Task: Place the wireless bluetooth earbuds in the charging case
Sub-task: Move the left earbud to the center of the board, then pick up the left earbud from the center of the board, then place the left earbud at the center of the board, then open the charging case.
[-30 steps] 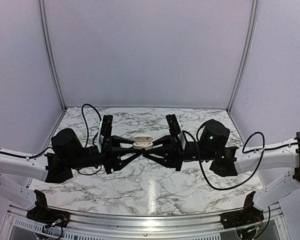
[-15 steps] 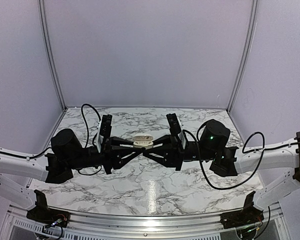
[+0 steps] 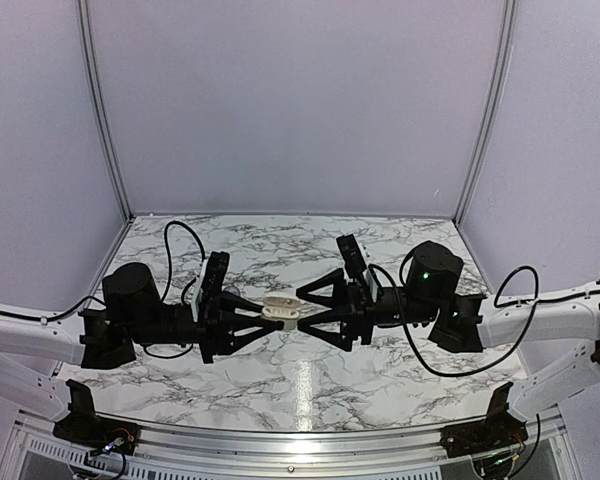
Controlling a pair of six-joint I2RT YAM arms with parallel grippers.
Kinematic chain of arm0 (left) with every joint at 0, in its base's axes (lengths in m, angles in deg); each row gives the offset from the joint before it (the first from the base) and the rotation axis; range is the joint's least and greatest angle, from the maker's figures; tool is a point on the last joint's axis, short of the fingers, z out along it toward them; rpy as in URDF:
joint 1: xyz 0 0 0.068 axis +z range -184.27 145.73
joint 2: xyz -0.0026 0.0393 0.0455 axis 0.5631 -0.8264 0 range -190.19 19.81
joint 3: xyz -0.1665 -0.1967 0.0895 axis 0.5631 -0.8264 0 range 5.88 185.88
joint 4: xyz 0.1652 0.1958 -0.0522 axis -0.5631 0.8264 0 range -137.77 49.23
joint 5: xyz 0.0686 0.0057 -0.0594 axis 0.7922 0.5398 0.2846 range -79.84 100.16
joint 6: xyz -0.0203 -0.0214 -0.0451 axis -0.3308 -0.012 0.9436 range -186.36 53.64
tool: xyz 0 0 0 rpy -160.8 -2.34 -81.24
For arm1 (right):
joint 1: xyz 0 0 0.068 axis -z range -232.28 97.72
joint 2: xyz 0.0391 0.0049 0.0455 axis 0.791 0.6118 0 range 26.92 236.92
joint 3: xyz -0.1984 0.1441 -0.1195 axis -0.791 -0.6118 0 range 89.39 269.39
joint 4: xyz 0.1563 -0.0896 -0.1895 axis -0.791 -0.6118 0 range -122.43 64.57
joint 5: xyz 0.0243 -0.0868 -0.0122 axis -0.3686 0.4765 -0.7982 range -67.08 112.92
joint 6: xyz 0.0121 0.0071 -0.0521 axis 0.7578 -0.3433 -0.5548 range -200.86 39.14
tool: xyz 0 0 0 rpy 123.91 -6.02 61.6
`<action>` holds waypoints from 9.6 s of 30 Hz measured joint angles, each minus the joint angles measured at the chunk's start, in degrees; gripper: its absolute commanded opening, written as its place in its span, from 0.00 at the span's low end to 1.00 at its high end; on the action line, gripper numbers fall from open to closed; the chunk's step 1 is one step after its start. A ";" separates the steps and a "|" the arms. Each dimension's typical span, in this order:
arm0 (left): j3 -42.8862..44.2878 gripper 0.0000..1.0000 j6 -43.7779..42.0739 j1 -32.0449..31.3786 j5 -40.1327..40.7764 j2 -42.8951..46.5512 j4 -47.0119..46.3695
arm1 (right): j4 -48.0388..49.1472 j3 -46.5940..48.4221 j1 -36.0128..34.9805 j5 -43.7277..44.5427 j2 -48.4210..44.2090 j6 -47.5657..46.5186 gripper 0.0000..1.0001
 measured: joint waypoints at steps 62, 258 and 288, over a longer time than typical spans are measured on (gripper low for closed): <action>-3.28 0.00 -17.53 -0.39 -0.68 -2.84 16.57 | -61.46 33.40 16.79 21.97 33.14 -21.70 0.46; -2.86 0.00 4.72 8.79 1.84 -5.01 17.66 | -62.99 29.40 -3.19 24.15 34.32 -13.51 0.40; -3.72 0.00 0.50 7.93 -5.16 -4.52 17.66 | -58.55 31.45 -3.34 12.44 21.35 -17.62 0.68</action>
